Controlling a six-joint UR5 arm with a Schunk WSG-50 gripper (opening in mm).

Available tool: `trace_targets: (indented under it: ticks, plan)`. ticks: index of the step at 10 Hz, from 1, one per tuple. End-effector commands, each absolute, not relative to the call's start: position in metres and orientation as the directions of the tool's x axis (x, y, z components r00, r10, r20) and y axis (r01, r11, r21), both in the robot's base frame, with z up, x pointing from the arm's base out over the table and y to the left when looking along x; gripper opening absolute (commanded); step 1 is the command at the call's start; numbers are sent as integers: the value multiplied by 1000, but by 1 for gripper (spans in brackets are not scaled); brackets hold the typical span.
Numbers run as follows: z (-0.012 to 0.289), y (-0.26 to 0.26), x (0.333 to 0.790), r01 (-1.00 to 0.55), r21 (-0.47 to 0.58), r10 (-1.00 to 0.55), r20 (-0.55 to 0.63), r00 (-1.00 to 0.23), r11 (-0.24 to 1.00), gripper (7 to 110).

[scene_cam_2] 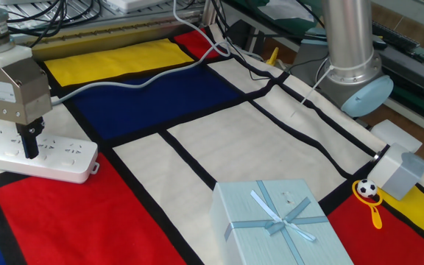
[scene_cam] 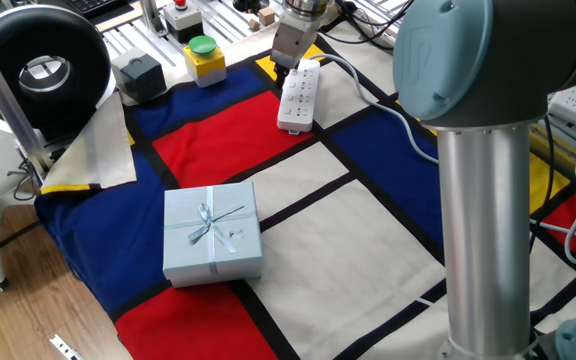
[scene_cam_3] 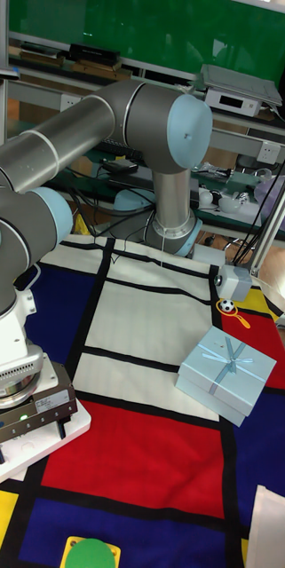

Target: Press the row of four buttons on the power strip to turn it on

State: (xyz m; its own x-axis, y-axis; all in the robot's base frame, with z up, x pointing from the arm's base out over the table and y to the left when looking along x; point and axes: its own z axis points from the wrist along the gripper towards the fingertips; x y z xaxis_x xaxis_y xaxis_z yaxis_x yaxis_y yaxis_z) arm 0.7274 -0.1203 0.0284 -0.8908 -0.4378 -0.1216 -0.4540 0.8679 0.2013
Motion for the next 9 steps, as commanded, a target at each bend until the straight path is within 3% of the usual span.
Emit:
trace_targets:
  ticks: [1,9]
  plan:
    - [30,-118,729,-449,211,-429,-133,-893,868,88]
    - [26,-117,731,-450,208,-430,-137,-892,868,88]
